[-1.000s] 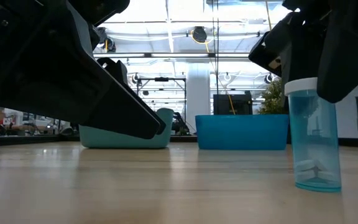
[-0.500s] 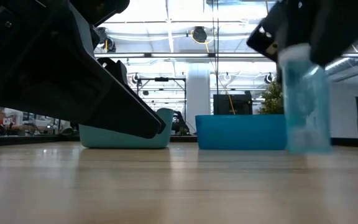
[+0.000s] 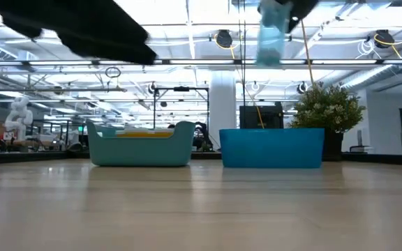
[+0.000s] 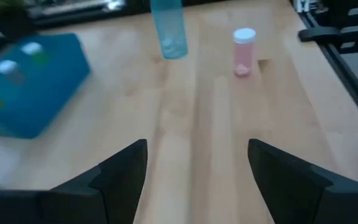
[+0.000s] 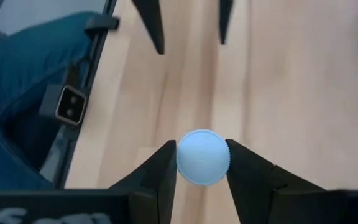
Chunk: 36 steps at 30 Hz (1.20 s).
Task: Pick and place medicine bottles into bin by pill shape (circle, oval)
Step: Put the small blue tablet bottle into the blue bin
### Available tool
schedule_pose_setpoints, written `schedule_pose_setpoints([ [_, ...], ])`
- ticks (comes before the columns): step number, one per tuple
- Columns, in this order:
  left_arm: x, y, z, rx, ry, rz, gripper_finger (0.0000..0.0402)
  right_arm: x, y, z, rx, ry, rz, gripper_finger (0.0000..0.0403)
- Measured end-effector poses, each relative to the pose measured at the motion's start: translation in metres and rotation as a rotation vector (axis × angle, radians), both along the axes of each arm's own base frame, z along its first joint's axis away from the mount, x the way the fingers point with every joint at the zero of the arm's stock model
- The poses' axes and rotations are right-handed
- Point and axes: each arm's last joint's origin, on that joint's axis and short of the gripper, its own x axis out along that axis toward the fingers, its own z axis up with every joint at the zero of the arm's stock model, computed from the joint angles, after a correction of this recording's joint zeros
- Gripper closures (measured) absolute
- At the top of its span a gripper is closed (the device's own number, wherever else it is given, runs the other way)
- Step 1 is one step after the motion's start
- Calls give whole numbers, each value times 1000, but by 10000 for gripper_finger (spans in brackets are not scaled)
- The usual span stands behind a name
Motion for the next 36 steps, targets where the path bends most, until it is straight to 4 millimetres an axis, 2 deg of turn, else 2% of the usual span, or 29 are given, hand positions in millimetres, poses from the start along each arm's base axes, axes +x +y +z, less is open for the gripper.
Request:
schedule_pose_setpoints([
  [5, -21, 7, 10, 32, -19, 34, 124, 0, -29, 20, -30, -63, -18, 287],
  [11, -46, 23, -3, -6, -30, 95, 124, 1, -68, 30, -96, -69, -64, 287],
  [15, -55, 29, -10, -14, -25, 101, 124, 3, -100, 29, -129, -30, -111, 287],
  [23, -55, 29, -10, -18, -39, 96, 124, 4, -165, 27, -149, 7, -199, 287],
  [29, -55, 29, -9, -19, -41, 95, 124, -3, -201, 14, -153, 38, -277, 287],
  [36, -53, 27, -6, -31, -69, 85, 124, -14, -221, -19, -142, 82, -341, 287],
])
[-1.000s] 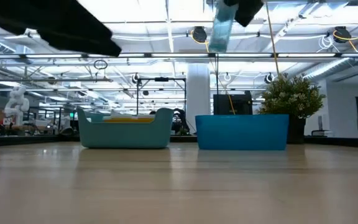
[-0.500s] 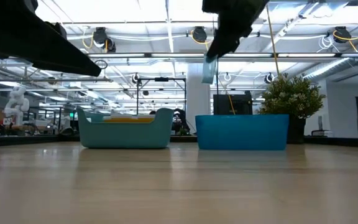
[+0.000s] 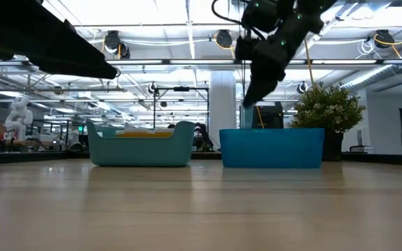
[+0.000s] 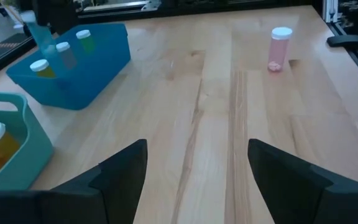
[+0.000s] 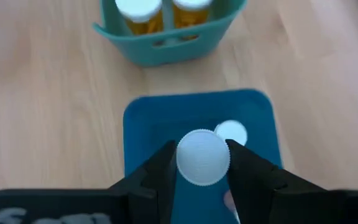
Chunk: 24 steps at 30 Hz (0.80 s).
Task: Pick and place medicine bottles into bin by pill shape (circle, oval)
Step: Put the small blue tablet bottle into the blue bin
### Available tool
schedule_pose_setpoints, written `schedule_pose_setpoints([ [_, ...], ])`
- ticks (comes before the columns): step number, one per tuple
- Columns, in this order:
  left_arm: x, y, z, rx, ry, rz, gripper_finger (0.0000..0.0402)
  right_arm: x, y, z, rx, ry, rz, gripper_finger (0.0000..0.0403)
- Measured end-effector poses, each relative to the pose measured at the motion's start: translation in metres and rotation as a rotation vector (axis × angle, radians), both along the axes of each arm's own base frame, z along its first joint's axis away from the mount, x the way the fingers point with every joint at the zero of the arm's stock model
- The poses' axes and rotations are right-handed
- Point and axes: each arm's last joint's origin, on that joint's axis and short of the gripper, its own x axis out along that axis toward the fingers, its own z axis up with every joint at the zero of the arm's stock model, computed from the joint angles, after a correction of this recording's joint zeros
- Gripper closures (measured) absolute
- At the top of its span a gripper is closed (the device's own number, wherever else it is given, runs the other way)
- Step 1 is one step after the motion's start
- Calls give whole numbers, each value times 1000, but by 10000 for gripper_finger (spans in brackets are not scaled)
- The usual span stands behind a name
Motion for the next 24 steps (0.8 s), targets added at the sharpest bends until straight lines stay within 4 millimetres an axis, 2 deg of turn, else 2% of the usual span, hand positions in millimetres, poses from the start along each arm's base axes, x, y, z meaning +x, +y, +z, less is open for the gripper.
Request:
schedule_pose_setpoints([
  [12, 4, 3, 1, 12, -8, 2, 124, -12, -1, -37, 54, 3, -15, 287],
  [24, 5, 4, 1, 8, -7, 3, 124, -20, 1, -55, 71, 6, -38, 287],
])
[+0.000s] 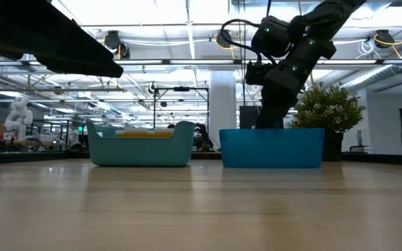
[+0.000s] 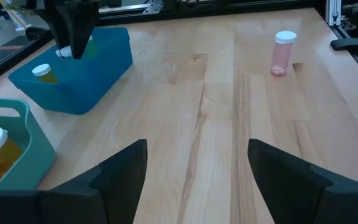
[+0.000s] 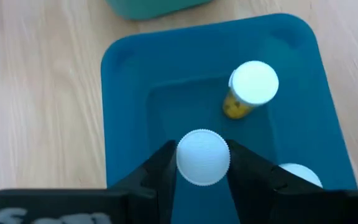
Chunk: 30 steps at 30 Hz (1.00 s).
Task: Pick and place medicine bottles into bin by pill shape (circle, oval)
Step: Put the small blue tablet bottle into the blue bin, then put the small pink tablet bottle into the blue bin
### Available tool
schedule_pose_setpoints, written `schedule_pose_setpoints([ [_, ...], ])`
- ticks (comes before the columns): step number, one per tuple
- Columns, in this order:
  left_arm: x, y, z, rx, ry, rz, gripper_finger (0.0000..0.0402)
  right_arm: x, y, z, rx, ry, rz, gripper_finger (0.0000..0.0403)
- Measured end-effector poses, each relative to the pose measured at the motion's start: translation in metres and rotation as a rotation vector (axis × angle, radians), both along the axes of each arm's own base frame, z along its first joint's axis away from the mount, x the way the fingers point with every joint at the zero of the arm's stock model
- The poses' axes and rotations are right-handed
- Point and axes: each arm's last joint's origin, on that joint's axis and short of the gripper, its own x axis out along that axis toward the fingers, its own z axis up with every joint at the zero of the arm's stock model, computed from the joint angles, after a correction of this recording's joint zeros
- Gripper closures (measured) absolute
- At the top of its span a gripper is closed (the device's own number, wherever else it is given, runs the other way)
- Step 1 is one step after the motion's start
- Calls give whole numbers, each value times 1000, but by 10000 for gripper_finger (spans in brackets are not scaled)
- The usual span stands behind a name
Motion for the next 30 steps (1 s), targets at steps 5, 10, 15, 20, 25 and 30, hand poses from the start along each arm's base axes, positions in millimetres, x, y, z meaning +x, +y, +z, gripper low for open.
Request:
schedule_pose_setpoints([
  [5, 0, 0, 0, -1, 0, -1, 124, -1, 0, -3, 9, -17, -11, 283],
  [10, 0, 0, 0, -1, 0, -1, 124, -1, 0, -4, 14, -18, -18, 268],
  [15, 0, 0, 0, 0, 0, -1, 124, -1, 0, -4, 18, -18, -24, 249],
  [20, 0, 0, 0, 0, 0, -1, 124, -1, 0, -4, 19, -18, -25, 235],
  [25, 0, 0, 0, 0, 0, -1, 124, 1, 0, -3, 14, -33, -24, 226],
  [30, 0, 0, 0, 6, 2, -4, 124, 3, 2, -1, 4, -59, -20, 211],
])
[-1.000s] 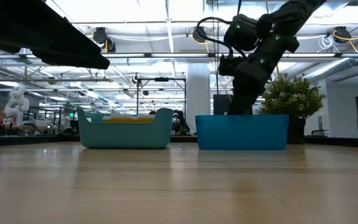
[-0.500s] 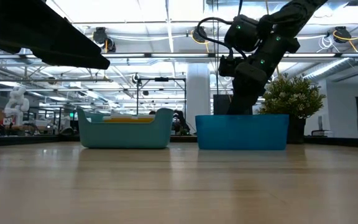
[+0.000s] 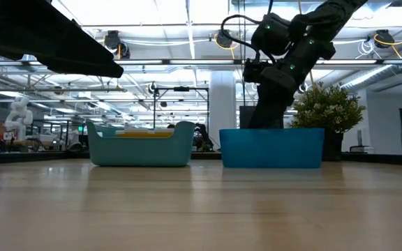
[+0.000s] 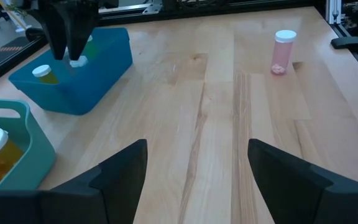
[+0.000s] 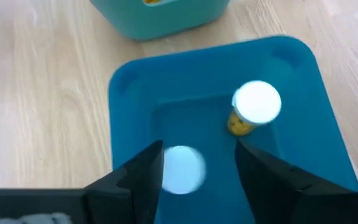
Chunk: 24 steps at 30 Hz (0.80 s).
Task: Pick and place medicine bottles into bin by pill shape (circle, oval)
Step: Put the small pink tablet bottle into the blue bin
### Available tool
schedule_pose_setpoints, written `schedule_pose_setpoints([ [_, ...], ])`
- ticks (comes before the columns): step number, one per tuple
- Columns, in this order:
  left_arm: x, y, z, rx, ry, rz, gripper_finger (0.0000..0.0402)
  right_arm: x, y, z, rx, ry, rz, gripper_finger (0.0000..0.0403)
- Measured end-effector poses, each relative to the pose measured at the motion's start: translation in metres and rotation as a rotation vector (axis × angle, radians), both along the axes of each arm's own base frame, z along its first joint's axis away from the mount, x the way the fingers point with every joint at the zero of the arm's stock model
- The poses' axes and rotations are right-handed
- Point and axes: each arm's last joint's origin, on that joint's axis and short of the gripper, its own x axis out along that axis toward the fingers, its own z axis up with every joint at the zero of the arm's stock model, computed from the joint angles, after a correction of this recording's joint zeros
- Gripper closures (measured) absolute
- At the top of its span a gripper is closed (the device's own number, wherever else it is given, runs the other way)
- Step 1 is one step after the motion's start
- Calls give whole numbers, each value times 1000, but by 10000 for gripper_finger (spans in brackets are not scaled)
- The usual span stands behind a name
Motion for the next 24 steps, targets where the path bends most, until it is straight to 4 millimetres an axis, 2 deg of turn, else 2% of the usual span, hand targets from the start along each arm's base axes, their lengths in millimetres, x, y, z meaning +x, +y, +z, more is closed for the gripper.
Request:
schedule_pose_setpoints([
  [10, 0, 0, 0, 0, 0, 0, 124, 1, 9, 5, -3, -19, 24, 190],
  [17, 0, 0, 0, -2, -2, 0, 124, -10, 24, 37, -61, -127, 17, 190],
  [24, 0, 0, 0, -5, -3, -1, 124, -32, 60, 66, -69, -180, 17, 190],
])
